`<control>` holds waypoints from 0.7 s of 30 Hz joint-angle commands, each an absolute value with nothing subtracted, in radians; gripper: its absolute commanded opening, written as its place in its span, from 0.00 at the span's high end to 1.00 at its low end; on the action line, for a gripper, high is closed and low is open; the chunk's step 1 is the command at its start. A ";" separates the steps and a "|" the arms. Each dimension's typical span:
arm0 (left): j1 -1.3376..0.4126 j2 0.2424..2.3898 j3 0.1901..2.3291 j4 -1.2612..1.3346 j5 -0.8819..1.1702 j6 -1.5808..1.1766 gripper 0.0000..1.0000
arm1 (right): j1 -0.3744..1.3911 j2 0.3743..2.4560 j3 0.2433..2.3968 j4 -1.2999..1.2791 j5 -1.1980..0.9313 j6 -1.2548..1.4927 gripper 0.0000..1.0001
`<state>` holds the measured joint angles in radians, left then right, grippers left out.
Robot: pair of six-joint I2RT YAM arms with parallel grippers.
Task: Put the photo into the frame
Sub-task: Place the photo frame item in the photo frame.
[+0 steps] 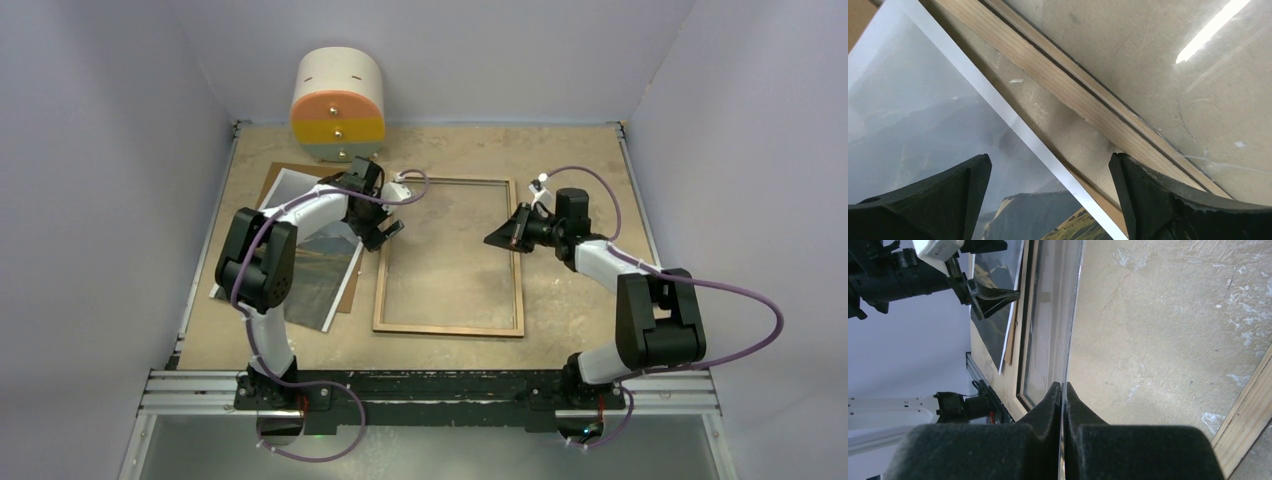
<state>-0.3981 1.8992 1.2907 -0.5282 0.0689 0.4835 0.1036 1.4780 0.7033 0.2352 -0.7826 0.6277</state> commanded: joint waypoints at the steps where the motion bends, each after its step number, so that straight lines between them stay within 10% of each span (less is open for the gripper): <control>1: -0.387 1.876 1.381 -0.592 0.200 0.475 0.02 | 0.118 1.436 0.711 0.222 -0.844 0.626 1.00; 13: -0.387 1.925 1.413 -0.623 0.258 0.456 0.03 | 0.127 1.388 0.658 0.206 -0.802 0.639 1.00; 21: -0.385 1.919 1.355 -0.598 0.224 0.488 0.22 | 0.130 1.413 0.673 0.207 -0.801 0.640 1.00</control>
